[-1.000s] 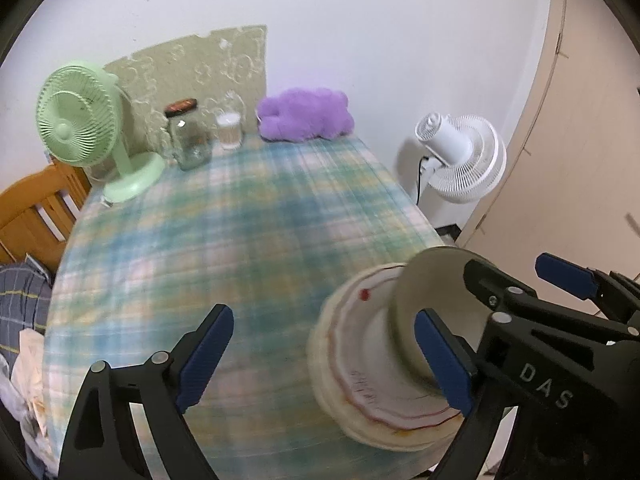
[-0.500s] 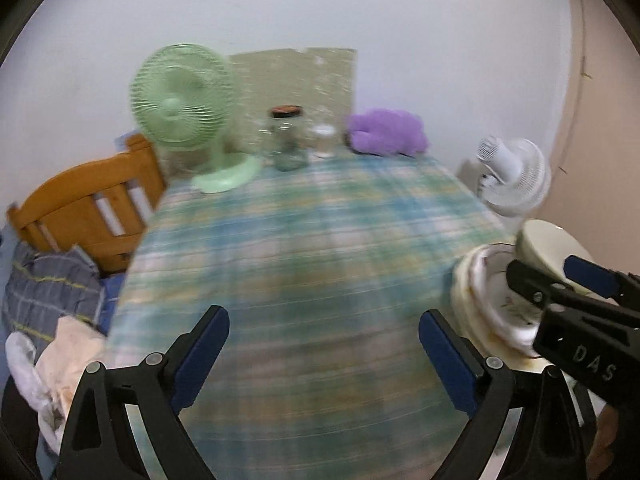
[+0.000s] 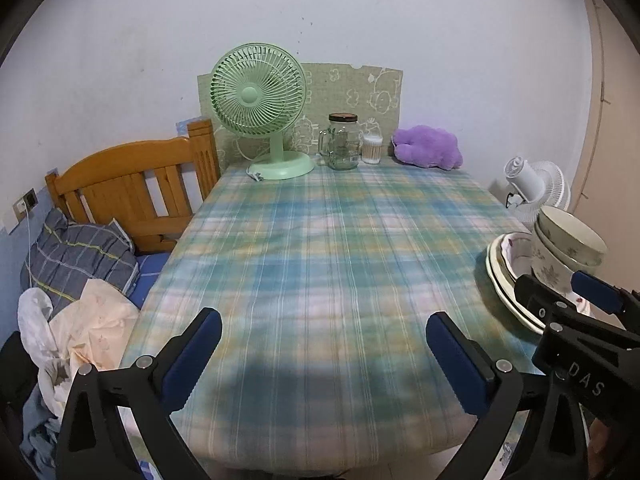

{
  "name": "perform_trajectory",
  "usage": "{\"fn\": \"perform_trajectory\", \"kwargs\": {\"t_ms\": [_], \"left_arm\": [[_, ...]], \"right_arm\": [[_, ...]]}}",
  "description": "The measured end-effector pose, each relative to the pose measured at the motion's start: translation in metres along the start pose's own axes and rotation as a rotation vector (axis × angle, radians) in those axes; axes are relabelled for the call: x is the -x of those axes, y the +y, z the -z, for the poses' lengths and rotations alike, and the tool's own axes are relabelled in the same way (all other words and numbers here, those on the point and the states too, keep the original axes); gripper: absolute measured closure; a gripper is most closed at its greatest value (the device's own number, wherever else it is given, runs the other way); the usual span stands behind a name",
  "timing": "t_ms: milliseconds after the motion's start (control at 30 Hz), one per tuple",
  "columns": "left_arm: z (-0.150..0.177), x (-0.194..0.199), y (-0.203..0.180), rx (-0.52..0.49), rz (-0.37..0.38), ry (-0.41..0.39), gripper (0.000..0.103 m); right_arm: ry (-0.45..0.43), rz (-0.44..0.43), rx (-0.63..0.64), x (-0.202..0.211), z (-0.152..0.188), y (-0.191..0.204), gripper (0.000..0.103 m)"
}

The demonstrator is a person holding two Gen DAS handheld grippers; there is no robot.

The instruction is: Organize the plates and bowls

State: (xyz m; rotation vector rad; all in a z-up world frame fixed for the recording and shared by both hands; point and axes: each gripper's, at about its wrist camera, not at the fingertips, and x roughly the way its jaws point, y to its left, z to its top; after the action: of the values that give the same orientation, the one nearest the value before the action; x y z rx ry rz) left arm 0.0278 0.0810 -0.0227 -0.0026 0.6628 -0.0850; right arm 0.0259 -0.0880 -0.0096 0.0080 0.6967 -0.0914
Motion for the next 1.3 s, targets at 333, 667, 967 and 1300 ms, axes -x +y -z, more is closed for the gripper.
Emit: {"fn": "perform_trajectory", "kwargs": {"t_ms": [333,667,967,1300], "left_arm": [[0.007,0.017,0.004,0.012,0.0,-0.048,0.0],[0.006,0.021,0.006,0.018,0.0,-0.059,0.0],[0.006,0.021,0.006,0.02,0.003,-0.051,0.0],[0.006,0.023,0.007,0.022,0.002,-0.05,0.0]], "right_arm": [[-0.054,0.008,-0.018,0.022,0.013,0.0,0.024],[-0.077,0.007,-0.018,0.027,0.013,-0.001,0.023],[-0.069,0.008,-0.017,0.03,0.013,0.0,0.023],[-0.066,0.007,-0.014,0.032,0.014,0.0,0.022]]}}
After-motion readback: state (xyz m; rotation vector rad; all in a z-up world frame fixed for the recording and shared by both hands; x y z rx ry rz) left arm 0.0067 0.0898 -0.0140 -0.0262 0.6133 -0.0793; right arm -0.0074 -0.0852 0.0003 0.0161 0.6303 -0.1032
